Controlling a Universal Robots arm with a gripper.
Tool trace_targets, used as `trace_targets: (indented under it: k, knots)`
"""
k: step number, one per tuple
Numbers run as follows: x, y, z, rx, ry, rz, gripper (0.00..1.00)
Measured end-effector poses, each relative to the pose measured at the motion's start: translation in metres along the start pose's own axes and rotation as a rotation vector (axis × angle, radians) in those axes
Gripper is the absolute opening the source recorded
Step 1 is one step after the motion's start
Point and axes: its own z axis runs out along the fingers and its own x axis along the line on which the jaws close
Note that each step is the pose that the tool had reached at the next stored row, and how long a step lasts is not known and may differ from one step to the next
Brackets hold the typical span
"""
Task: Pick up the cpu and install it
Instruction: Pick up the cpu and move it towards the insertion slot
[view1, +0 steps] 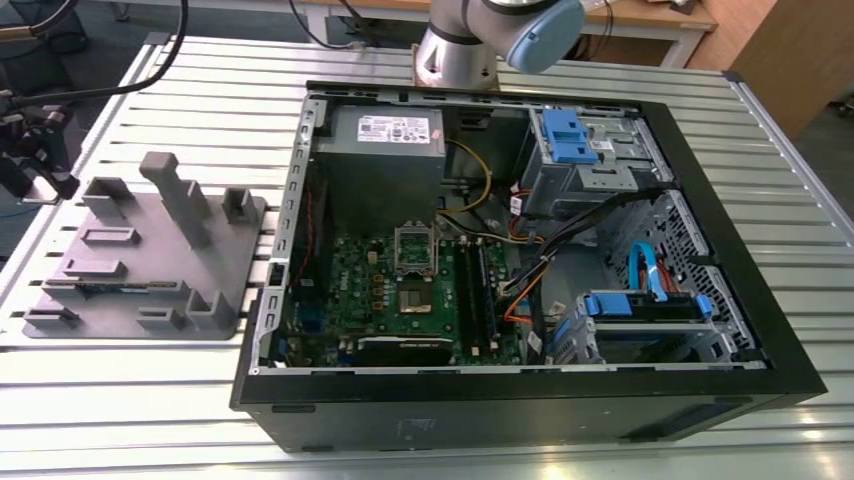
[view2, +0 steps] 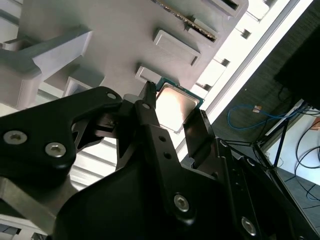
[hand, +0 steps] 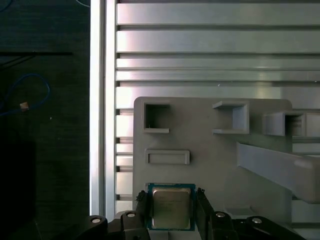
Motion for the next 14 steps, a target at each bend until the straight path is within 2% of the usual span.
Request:
trace_targets:
  k: [14]
  knots:
    - [0.0001,0.0006,-0.0237,-0.0002,-0.0004,0.0,0.47]
